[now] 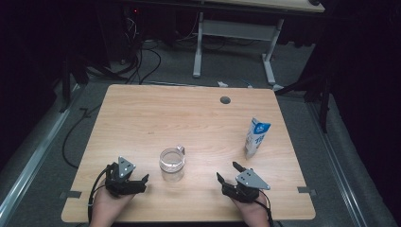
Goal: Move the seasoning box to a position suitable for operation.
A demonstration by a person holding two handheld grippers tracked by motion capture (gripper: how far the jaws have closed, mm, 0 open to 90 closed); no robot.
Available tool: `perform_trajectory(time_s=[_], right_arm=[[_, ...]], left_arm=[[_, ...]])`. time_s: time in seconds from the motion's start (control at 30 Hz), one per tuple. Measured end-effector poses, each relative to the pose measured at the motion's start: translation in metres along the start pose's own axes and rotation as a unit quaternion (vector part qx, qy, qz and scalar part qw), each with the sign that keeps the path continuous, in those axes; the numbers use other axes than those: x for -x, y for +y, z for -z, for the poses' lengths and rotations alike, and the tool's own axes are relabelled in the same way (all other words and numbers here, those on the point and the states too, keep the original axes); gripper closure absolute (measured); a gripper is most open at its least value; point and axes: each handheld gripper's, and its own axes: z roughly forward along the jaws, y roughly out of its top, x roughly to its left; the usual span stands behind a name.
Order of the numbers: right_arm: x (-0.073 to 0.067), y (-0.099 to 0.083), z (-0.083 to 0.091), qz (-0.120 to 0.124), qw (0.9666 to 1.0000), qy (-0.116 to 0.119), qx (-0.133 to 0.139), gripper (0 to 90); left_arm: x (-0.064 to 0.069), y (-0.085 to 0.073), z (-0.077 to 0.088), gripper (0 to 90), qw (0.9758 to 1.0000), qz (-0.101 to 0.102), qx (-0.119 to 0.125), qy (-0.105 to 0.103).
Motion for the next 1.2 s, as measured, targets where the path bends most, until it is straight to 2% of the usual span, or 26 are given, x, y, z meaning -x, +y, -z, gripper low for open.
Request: perform_trajectory(time_s=[0.3,0.6,0.77,0.9,0.93,1.0,1.2], right_arm=[[-0.0003,-0.0005,0.0029,0.001,1.0,-0.004,0.004,28.8],[-0.0021,-0.0012,0.0026,0.001,1.0,0.0,0.001,30.7],[-0.0019,-0.0016,0.0021,-0.001,1.0,0.0,0.001,32.4],[-0.0028,-0.0016,0.0021,0.001,1.0,0.0,0.004,33.9],[-0.0032,-0.0014,0.0021,0.002,1.0,0.0,0.005,34.3],[-0.0041,-0.0015,0.0023,0.007,1.0,0.001,0.006,36.3],[-0.0047,-0.0015,0.0021,0.007,0.9999,0.001,0.008,37.1]], left_arm=[[-0.0013,0.0016,0.0024,11.6,0.9998,0.006,0.019,-0.003],[-0.0068,0.0002,0.0051,16.2,0.9981,0.036,0.043,-0.026],[-0.0069,-0.0003,0.0039,18.0,0.9979,0.038,0.044,-0.027],[-0.0077,-0.0009,0.0053,22.2,0.9965,0.04,0.059,-0.044],[-0.0087,-0.002,0.006,24.7,0.9946,0.043,0.071,-0.062],[-0.0091,-0.0021,0.006,27.5,0.9934,0.048,0.075,-0.072],[-0.0053,-0.0012,0.0051,33.8,0.9937,0.041,0.079,-0.068]])
